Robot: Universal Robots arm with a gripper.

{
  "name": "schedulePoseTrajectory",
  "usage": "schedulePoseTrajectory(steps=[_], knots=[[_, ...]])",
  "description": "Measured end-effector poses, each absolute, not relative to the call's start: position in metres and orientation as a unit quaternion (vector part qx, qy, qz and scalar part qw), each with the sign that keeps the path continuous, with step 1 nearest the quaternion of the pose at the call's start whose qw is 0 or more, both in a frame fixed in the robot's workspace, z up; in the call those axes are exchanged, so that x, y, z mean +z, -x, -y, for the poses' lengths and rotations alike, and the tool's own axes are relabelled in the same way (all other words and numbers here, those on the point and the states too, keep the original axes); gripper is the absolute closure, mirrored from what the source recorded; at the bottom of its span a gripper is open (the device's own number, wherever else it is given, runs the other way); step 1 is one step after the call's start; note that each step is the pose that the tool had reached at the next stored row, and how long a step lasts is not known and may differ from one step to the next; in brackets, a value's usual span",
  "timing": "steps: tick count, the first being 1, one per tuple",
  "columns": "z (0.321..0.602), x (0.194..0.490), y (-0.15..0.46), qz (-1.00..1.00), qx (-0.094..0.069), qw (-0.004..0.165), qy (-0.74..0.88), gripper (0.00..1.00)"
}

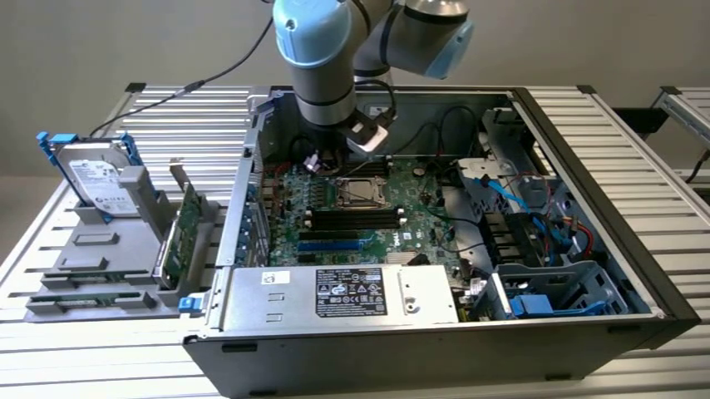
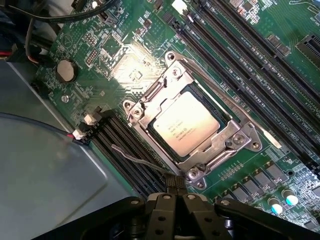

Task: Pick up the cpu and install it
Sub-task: 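Install the first cpu locking lever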

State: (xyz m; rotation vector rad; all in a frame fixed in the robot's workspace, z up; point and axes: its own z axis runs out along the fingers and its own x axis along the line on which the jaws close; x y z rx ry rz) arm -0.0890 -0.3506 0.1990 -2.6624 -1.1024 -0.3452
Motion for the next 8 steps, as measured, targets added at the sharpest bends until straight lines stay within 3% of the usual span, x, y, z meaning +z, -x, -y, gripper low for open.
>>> schedulePoseTrajectory(steps=[8], knots=[[0.3506, 0.1982, 0.0867, 0.372, -0.12, 0.118, 0.913, 0.89]])
